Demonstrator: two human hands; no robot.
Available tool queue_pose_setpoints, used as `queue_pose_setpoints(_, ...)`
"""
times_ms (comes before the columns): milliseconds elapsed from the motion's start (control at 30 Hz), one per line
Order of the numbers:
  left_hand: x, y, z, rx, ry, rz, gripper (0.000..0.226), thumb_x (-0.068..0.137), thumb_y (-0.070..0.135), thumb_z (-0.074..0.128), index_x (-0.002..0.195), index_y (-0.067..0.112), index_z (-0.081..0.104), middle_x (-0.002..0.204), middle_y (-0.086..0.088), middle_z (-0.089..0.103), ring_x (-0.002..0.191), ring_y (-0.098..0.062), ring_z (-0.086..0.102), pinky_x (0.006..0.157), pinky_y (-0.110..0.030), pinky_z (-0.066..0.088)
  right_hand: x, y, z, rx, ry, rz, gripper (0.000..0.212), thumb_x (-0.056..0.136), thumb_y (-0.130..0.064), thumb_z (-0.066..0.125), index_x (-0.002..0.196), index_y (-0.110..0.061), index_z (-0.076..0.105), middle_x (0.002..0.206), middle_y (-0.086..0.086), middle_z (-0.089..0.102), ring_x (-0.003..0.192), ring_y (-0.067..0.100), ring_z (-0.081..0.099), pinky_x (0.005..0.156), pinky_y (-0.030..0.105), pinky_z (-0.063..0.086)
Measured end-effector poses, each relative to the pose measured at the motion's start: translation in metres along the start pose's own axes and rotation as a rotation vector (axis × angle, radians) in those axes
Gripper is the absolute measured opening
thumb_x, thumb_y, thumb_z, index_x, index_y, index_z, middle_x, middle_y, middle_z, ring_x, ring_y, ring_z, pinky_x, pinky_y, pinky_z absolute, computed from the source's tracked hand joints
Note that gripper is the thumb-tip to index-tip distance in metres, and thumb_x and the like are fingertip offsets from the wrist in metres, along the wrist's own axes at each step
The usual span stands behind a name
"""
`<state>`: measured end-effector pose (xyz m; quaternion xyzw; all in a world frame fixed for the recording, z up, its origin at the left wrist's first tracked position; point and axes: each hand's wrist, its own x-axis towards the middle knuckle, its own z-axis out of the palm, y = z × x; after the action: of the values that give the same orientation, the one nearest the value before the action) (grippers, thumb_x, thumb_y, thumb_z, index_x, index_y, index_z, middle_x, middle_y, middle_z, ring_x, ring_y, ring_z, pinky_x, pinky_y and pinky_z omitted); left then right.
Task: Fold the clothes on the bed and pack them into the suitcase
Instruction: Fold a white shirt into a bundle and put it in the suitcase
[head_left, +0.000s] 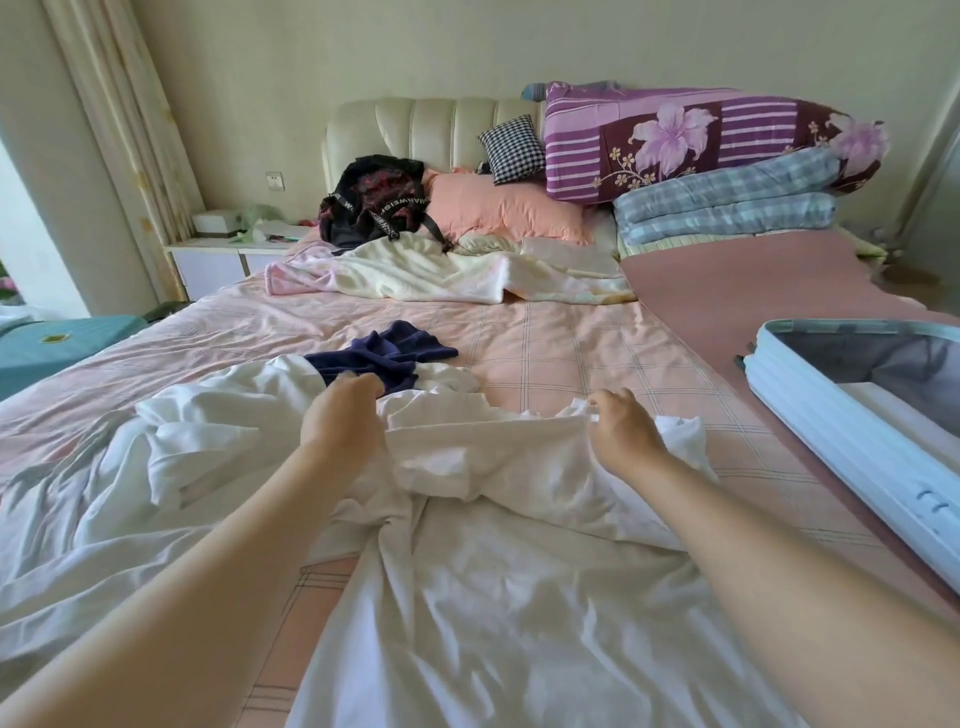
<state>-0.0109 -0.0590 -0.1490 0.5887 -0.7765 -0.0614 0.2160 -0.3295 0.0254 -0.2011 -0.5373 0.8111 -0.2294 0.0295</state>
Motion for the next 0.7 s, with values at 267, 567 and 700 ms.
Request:
queue_pose_setpoints(267,-0.044,0.041,0.055,0.138,-0.531,0.467,0.042,0.08,0.024,0.056,0.12,0.033,0.061,0.12,0.011,0.054,0.112,-0.013,0.052,0.099,-0.031,0.044,-0.053,0.024,0.006,-0.161,-0.119,-0.291,0.068,0.088,-0.046,0.049,0.151,-0.024,0.039,0.161,0.005,0.025,0.146,0.026,0.032,0.117,0.037,0.024)
queue_pose_setpoints(567,-0.031,0.023,0.034,0.319,-0.156,0.447,0.028,0.079,-0.002,0.051,0.073,0.026,0.051,0.093,0.003,0.05,0.096,-0.024,0.051,0.077,-0.03,0.042,-0.092,0.05,-0.015,-0.268,-0.348,-0.32,0.082,0.082,-0.022,0.054,0.157,-0.034,0.024,0.168,0.0,0.004,0.154,0.018,0.005,0.125,0.031,0.005)
queue_pose_setpoints(700,-0.041,0.025,0.031,0.608,-0.503,0.279,0.021,0.088,0.019,0.052,0.1,0.023,0.07,0.114,0.001,0.064,0.105,-0.023,0.06,0.095,-0.035,0.05,-0.099,0.056,-0.026,-0.235,-0.378,-0.266,0.089,0.082,0.0,0.051,0.159,-0.032,0.021,0.169,-0.002,0.003,0.154,0.014,0.003,0.124,0.028,0.007)
